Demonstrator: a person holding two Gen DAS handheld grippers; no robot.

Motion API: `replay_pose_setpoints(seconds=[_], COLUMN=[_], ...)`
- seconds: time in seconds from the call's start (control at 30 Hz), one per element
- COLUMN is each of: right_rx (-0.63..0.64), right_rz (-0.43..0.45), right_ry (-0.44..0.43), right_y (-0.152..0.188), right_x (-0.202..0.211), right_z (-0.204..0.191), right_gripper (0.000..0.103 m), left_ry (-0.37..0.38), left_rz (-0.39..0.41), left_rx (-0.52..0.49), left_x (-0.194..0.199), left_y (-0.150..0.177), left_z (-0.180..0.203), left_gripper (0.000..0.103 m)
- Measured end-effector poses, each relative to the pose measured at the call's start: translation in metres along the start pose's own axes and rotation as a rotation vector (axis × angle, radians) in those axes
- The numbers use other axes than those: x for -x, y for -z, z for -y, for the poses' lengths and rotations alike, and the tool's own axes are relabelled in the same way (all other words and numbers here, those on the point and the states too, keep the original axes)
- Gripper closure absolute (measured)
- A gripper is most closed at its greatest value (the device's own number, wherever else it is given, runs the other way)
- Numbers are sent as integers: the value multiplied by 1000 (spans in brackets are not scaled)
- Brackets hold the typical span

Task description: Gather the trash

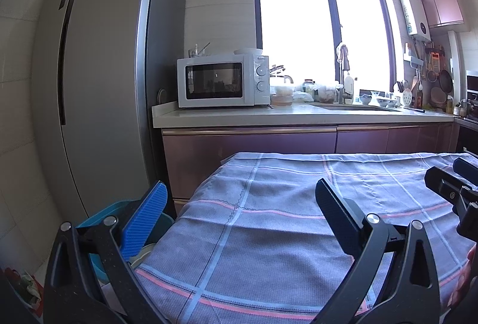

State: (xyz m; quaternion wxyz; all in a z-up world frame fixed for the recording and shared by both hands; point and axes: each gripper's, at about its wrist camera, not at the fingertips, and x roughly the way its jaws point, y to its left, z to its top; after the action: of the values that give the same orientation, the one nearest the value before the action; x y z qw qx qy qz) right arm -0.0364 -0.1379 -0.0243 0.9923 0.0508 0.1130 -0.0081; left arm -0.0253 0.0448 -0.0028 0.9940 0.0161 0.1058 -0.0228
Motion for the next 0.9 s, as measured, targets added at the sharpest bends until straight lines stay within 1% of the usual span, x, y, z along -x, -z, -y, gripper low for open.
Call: replay_pose_setpoints(seconds=[0.9], right_rx=[-2], right_rz=[0], right_ry=[0], right_y=[1], right_x=[-1], right_z=[1], right_gripper=[7], left_ry=[-4], left_rz=[1], left_rx=[-3], left_x=[0], left_y=[0], left_z=[1], left_gripper=[5])
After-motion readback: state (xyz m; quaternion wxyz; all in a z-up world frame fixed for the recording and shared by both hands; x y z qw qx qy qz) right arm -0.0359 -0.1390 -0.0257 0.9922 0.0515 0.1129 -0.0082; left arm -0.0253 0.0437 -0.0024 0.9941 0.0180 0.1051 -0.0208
